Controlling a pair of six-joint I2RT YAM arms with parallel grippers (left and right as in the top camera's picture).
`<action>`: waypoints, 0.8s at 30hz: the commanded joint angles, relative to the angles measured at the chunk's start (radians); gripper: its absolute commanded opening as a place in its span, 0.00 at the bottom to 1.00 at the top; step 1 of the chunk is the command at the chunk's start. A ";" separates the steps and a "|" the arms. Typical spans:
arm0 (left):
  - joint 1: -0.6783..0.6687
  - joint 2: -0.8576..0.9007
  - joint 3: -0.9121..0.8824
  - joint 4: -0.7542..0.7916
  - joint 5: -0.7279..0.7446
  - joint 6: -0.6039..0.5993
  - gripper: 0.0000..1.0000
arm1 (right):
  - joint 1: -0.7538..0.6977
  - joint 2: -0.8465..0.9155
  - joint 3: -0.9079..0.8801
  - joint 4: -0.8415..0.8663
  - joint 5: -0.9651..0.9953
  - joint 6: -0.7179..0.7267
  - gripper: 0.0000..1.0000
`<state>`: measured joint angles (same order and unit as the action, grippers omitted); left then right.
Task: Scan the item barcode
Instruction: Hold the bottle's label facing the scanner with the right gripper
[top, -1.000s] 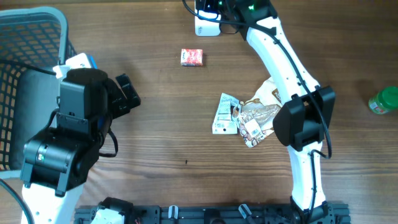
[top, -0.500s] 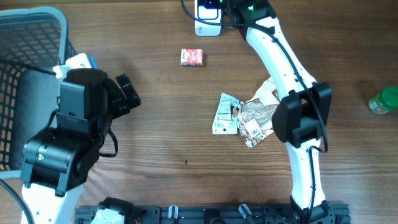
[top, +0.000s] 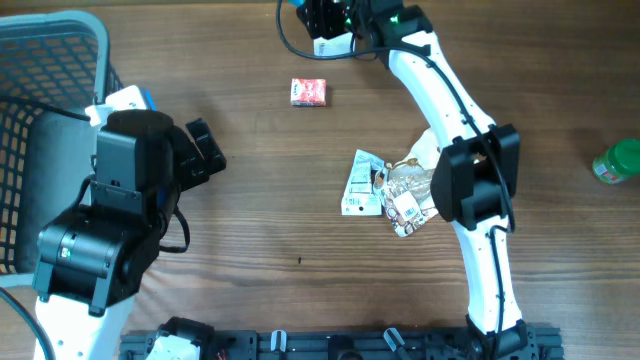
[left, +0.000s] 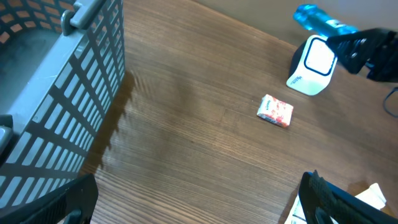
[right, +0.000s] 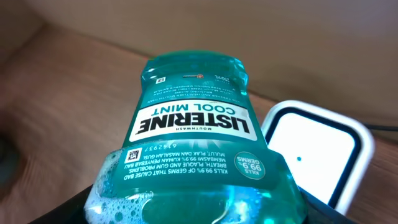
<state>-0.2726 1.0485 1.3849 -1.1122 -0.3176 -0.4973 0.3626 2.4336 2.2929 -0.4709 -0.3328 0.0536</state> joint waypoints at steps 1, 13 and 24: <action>0.006 0.001 0.008 -0.001 -0.016 0.019 1.00 | -0.044 0.028 0.009 0.037 -0.116 -0.055 0.63; 0.006 0.001 0.008 -0.001 -0.016 0.019 1.00 | -0.120 0.057 0.009 0.102 -0.370 -0.103 0.63; 0.006 0.001 0.008 -0.001 -0.016 0.019 1.00 | -0.152 0.103 0.009 0.084 -0.500 -0.212 0.63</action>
<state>-0.2726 1.0485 1.3849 -1.1126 -0.3176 -0.4973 0.2276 2.5267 2.2925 -0.3992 -0.7448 -0.0914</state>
